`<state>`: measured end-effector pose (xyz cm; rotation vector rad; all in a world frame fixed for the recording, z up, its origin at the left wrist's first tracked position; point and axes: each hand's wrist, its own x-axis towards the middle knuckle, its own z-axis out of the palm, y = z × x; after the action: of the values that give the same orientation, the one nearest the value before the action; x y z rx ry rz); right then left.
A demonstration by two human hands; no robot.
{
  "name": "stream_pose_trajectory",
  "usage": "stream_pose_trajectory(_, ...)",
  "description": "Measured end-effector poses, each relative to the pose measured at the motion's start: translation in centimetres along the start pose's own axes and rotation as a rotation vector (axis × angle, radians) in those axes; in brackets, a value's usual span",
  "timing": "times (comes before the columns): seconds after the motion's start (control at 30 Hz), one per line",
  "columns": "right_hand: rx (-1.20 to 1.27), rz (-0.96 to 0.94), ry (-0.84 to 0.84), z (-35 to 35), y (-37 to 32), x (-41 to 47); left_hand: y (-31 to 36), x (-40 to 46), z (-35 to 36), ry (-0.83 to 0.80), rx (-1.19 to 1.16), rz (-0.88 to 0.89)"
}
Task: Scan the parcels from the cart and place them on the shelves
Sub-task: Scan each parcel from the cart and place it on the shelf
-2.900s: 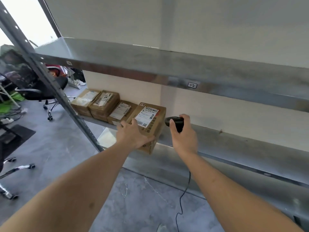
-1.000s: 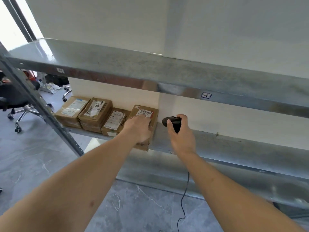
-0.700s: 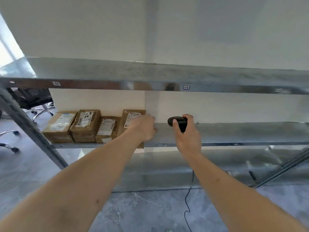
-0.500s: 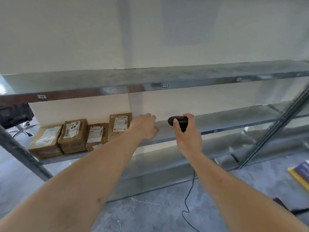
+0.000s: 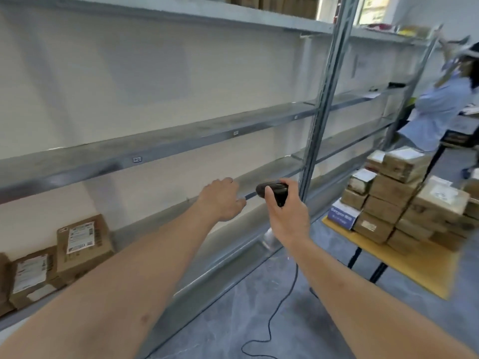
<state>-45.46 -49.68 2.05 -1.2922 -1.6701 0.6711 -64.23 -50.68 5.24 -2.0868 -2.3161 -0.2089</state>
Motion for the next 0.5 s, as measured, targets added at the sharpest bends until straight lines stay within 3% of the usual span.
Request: stream_pose_trajectory(0.5,-0.066,0.108,0.270,-25.3,13.1,2.2,31.5,7.3,3.1,0.003,-0.096,0.392)
